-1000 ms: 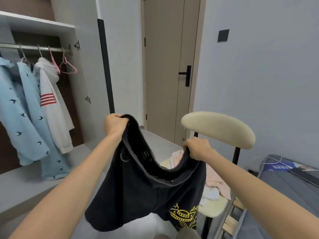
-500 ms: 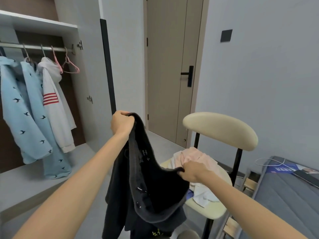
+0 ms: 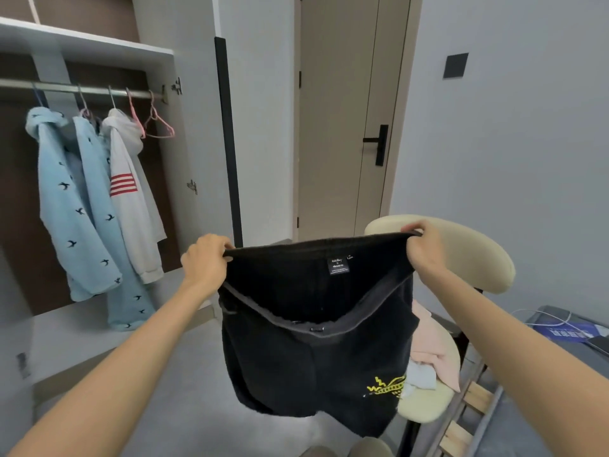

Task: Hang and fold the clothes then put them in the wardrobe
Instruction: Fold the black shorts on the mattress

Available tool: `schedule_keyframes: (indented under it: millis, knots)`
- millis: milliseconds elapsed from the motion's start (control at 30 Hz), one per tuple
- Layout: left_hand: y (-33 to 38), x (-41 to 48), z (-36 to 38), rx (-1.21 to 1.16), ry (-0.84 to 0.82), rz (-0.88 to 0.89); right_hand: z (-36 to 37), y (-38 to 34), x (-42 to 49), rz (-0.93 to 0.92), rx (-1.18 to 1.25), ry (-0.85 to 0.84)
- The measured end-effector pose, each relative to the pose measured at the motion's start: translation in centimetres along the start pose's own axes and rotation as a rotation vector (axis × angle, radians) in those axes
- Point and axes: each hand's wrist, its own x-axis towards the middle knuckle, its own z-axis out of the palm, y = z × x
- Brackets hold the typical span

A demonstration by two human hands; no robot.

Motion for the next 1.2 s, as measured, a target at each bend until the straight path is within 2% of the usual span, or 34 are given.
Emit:
schedule_keyframes:
  millis: [100,167,233,300,333,400,467,533,600,667,700,767,800,867,967,1000,1100,1200]
  knots:
    - [-1.0,-0.1,0.4,-0.056,-0.045,-0.125,-0.4,-0.4,-0.5,-0.091,-0.154,0.030]
    - [-1.2,0.1,0.4,-0.178,-0.075,-0.261,-0.3,-0.2,-0.9,-0.033,-0.210,-0.004]
    - [-1.0,0.7,0.1,-0.364,-0.085,-0.458,0.5,-0.2,-1.3,0.237,-0.047,-0.100]
    - [-0.6,1.2,-0.4,-0.615,-0.072,-0.706,1.3,-0.3,-1.6,0.613,0.281,-0.212]
    - [-0.6,1.3,-0.6,-0.692,-0.053,-0.787,1.5,-0.1,-1.7,0.721,0.394,-0.247]
    - [-1.4,1.0,-0.7,-0.668,0.001,-0.800,2.0,0.7,-1.3,0.765,0.414,-0.283]
    - [-3.2,0.1,-0.4,-0.545,0.063,-0.681,2.5,1.5,-0.6,0.652,0.317,-0.271]
    - [-5.2,-0.9,-0.2,-0.372,0.081,-0.562,2.7,2.0,-0.3,0.394,0.136,-0.207]
    - [-6.6,-1.8,-0.1,-0.145,0.039,-0.465,2.6,2.2,-0.6,-0.016,-0.276,-0.177]
    - [-7.6,-2.4,0.0,-0.050,-0.056,-0.457,2.7,2.5,-1.2,-0.344,-0.708,-0.193]
    - [-8.0,-2.7,0.0,-0.054,-0.113,-0.489,3.0,2.5,-1.4,-0.384,-0.822,-0.211]
    - [-8.8,-3.1,-0.1,-0.145,-0.222,-0.603,3.6,2.6,-1.6,-0.236,-0.848,-0.298]
    - [-9.0,-3.1,-0.2,-0.224,-0.244,-0.663,3.9,2.6,-1.8,-0.100,-0.777,-0.372]
    - [-8.8,-2.8,-0.4,-0.443,-0.225,-0.817,4.8,2.3,-2.1,0.195,-0.440,-0.451]
    - [-8.3,-1.9,-0.5,-0.993,-0.066,-1.176,6.9,2.0,-1.9,0.522,0.233,-0.342]
    - [-8.0,-1.7,-0.6,-1.145,-0.007,-1.242,7.5,1.9,-1.7,0.586,0.421,-0.293]
    - [-7.3,-1.2,-1.1,-1.359,0.208,-1.281,8.6,1.3,-1.8,0.699,0.768,-0.177]
    - [-6.2,-1.1,-1.3,-1.379,0.451,-1.215,9.3,0.2,-2.2,0.762,0.918,-0.083]
